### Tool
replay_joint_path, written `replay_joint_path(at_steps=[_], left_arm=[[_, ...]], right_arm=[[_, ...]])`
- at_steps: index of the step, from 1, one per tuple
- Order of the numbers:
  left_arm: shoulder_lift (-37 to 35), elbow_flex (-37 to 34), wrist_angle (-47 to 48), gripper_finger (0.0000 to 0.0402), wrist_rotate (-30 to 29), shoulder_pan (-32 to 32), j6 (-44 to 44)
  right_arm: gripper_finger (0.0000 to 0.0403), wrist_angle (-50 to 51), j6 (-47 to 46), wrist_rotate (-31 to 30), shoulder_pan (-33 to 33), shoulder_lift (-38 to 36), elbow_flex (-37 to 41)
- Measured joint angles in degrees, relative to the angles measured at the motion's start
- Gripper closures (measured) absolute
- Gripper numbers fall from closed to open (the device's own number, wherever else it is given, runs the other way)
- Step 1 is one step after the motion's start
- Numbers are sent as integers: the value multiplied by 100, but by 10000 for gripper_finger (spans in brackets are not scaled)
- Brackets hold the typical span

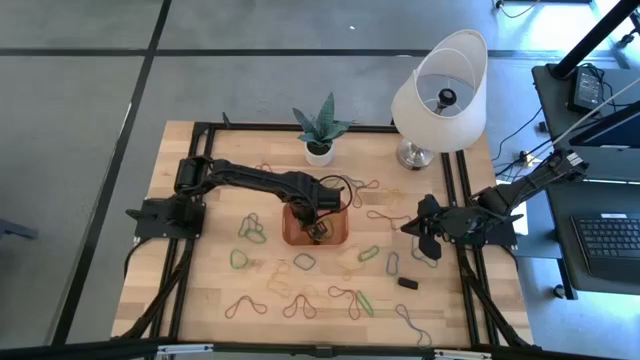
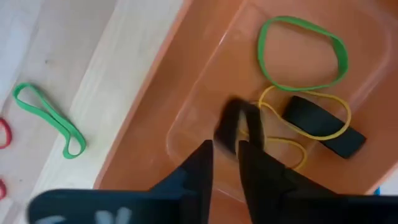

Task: Pick and place rubber bands into bin
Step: Put the black rubber band into the orange bin, then put the red rubber band into the orange bin

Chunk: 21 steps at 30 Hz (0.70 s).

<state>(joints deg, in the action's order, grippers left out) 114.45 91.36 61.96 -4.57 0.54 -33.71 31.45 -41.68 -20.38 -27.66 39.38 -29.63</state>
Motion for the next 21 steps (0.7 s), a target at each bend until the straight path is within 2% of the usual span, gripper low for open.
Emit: replay_joint_path(at_steps=[5, 10, 14, 19, 21], left_arm=[[-37, 86, 68, 291, -75, -2, -46], [-87, 214, 578, 291, -108, -26, -149], [-453, 267, 752, 315, -402, -236, 7], [-1012, 257, 788, 387, -1067, -732, 497], [-1280, 168, 700, 395, -1280, -872, 616]], right_arm=[[380, 2, 132, 0, 0, 0, 0], [380, -54, 168, 0, 0, 0, 0], [380, -108, 178, 0, 0, 0, 0], [380, -150, 188, -129, 1, 125, -2], [382, -276, 278, -127, 27, 278, -2]])
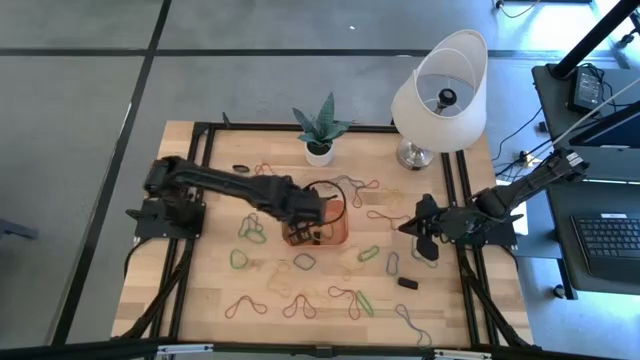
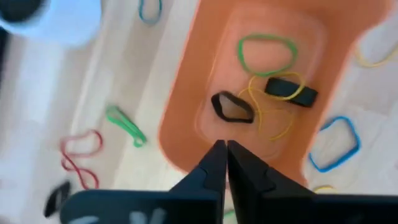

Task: Pick and place rubber bands into bin
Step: Put the red rubber band into the orange bin

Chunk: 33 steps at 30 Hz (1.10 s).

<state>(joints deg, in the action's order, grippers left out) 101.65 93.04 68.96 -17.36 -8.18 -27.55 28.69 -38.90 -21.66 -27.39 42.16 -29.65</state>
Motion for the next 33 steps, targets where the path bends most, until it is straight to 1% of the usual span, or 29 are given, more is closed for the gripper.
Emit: replay_joint_path(at_steps=[3, 5, 7, 10, 13, 16, 17, 20, 23, 27, 30, 33], left_arm=[[-510, -483, -271, 399, -76, -101, 31], [-952, -1004, -674, 399, -60, -119, 45], [-1444, -1628, -1173, 399, -1, -116, 48], [-2228, -2648, -1920, 400, 133, -116, 0], [-3016, -3583, -2588, 399, 202, -116, -21], [-3724, -4337, -2965, 399, 245, -107, -38], [-3955, -4533, -3047, 400, 250, -105, -55], [-4541, -4947, -3104, 399, 275, -105, -157], [-5026, -5200, -3053, 399, 363, -105, -166], [-5490, -5427, -3059, 399, 355, -105, -35], [-5698, -5514, -3032, 399, 358, -103, 20], [-5777, -5515, -3049, 399, 412, -105, 342]], right_arm=[[397, -480, 106, 33, 19, 396, 0], [397, -736, 57, -1, 49, 771, -55], [396, -749, -29, -40, 141, 1218, -265], [400, -252, -288, -56, 384, 1933, -784], [397, 672, -650, -59, 745, 2644, -1491], [396, 1642, -1155, -11, 1160, 3290, -2136], [396, 1918, -1340, 122, 1315, 3488, -2325], [395, 2422, -1715, 701, 1786, 3967, -2658], [389, 2459, -1804, 1122, 2139, 4325, -2668], [358, 2490, -1793, 1277, 2412, 4716, -2581], [327, 2474, -1763, 1279, 2506, 4871, -2566], [298, 2442, -1523, 1282, 2596, 5034, -2559]])
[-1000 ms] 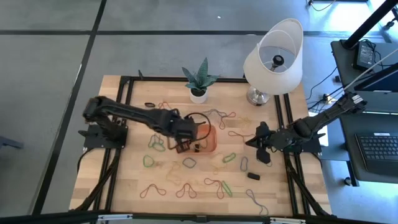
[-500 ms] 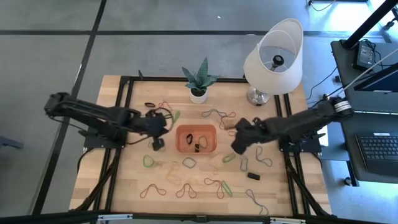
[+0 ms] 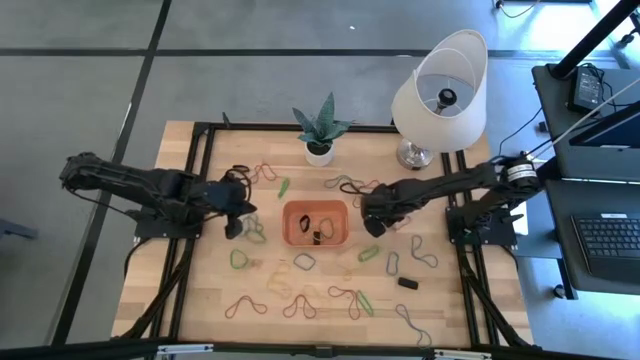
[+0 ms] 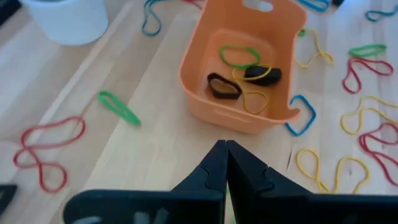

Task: Pick and place rubber bands into bin
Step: Put the red rubber band into the orange bin

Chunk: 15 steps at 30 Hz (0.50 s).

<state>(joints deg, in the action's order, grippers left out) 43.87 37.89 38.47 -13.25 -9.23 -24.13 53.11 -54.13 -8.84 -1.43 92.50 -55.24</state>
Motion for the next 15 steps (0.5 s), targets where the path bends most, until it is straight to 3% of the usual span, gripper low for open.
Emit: replay_joint_path(at_steps=[5, 15], left_arm=[[-39, 0, 17, 398, 85, 0, 340], [-43, 0, 27, 398, 268, 0, 177]], right_arm=[[275, -128, 746, 161, 241, 307, 0], [286, -524, 2014, 582, 730, 627, 299]])
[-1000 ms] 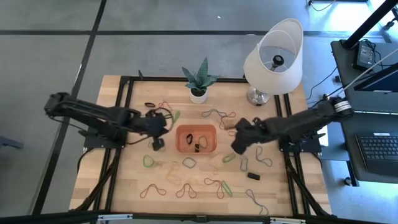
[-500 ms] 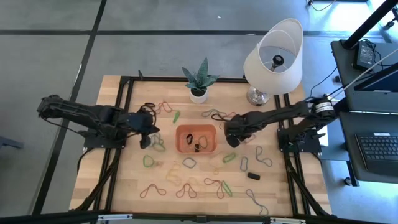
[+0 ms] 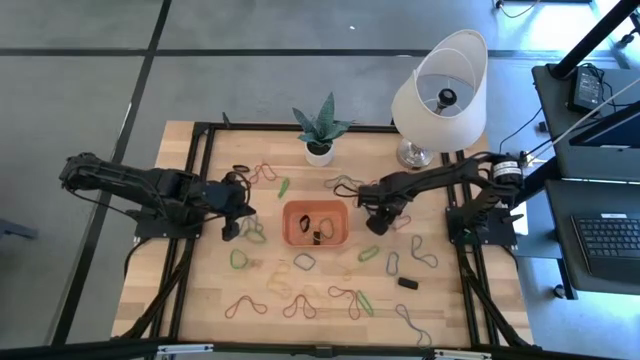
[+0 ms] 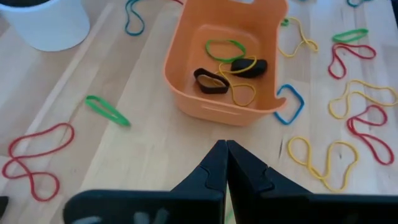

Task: Pick and place rubber bands into bin
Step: Put the red rubber band into the orange bin

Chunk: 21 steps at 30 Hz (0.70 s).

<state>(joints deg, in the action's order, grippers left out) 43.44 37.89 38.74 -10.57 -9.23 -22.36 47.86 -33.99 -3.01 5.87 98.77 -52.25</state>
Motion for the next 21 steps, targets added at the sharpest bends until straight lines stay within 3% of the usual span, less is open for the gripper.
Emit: replay_joint_path(at_steps=[7, 14, 21], left_arm=[[2, 0, -8, 398, -4, 0, -309], [2, 2, -70, 398, -44, 0, -561], [2, 4, -177, 398, -178, 0, -734]], right_arm=[[303, -320, -24, 201, -3, -34, 274], [391, -381, -284, 160, -254, -116, 300], [400, -149, -618, 346, -455, -674, 381]])
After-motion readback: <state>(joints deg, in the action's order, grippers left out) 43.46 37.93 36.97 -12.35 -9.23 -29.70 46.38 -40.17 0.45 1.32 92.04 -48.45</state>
